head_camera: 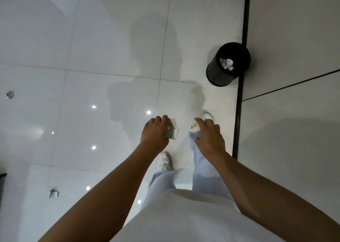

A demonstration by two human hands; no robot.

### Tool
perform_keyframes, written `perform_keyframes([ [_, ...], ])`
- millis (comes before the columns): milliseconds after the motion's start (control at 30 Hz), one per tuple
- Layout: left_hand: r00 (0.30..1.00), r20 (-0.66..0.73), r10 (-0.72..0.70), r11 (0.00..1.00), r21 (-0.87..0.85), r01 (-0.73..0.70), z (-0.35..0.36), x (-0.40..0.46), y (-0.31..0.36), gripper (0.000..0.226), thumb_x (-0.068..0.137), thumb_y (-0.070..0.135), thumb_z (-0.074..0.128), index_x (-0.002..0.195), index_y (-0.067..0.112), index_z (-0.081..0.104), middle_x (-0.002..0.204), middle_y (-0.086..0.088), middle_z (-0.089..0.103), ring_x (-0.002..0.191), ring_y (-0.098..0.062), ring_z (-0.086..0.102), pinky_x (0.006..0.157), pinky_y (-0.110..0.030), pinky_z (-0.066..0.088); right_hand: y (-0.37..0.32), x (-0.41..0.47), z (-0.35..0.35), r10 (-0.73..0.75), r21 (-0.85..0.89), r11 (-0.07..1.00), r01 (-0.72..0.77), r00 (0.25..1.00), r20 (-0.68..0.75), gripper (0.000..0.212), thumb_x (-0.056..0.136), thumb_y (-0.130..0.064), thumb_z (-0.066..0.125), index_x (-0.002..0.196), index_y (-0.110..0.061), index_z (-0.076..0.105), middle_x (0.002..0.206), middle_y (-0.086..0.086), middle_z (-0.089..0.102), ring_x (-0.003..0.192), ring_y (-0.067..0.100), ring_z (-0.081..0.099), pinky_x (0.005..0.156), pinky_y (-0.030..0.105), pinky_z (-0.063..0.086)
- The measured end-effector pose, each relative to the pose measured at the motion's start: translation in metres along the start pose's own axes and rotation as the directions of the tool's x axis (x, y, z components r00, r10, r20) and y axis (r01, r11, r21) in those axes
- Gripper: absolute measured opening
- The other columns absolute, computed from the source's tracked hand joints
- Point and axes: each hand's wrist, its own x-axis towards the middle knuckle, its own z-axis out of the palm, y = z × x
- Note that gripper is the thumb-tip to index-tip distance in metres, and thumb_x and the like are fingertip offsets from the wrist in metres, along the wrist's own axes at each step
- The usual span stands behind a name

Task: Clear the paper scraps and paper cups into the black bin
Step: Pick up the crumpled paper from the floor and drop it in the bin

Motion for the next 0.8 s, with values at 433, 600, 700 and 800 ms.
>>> perform_keyframes([
  [433,0.998,0.057,0.015,0.996,-0.084,-0.01,-0.068,0.217,0.162,0.063,0.08,0.018,0.068,0.134,0.015,0.035,0.126,-0.006,0.051,0.114,-0.025,0.048,0.095,-0.032,0.042,0.11,0.181,-0.157,0.052,0.004,0.999,-0.052,0.999,-0.016,0.067,0.087,-0.018,0.066,0.144,-0.029,0.033,0.138,0.004,0.04,0.122,0.027,0.042,0.089,0.038,0.05],
  [600,0.997,0.075,0.035,0.996,-0.09,-0.028,-0.077,0.276,0.19,0.067,0.078,0.021,0.072,0.134,0.016,0.035,0.127,-0.006,0.051,0.115,-0.025,0.047,0.097,-0.033,0.041,0.137,0.231,-0.183,0.083,0.041,0.996,-0.082,0.996,-0.013,0.069,0.085,-0.018,0.068,0.144,-0.028,0.033,0.136,0.005,0.041,0.119,0.028,0.042,0.088,0.041,0.051],
  [700,0.995,0.086,0.054,0.996,-0.078,-0.048,-0.074,0.309,0.192,0.069,0.077,0.026,0.073,0.135,0.016,0.035,0.128,-0.006,0.05,0.116,-0.025,0.047,0.099,-0.033,0.041,0.151,0.266,-0.183,0.096,0.071,0.993,-0.095,0.995,-0.011,0.069,0.087,-0.017,0.065,0.146,-0.027,0.032,0.138,0.006,0.04,0.12,0.029,0.041,0.088,0.041,0.051],
  [800,0.992,0.1,0.075,0.996,-0.05,-0.07,-0.065,0.341,0.19,0.071,0.079,0.027,0.072,0.137,0.018,0.032,0.131,-0.004,0.049,0.118,-0.023,0.047,0.1,-0.032,0.041,0.165,0.309,-0.179,0.14,0.102,0.985,-0.136,0.99,-0.033,0.069,0.088,-0.018,0.065,0.147,-0.027,0.031,0.138,0.007,0.04,0.12,0.03,0.042,0.087,0.04,0.05],
])
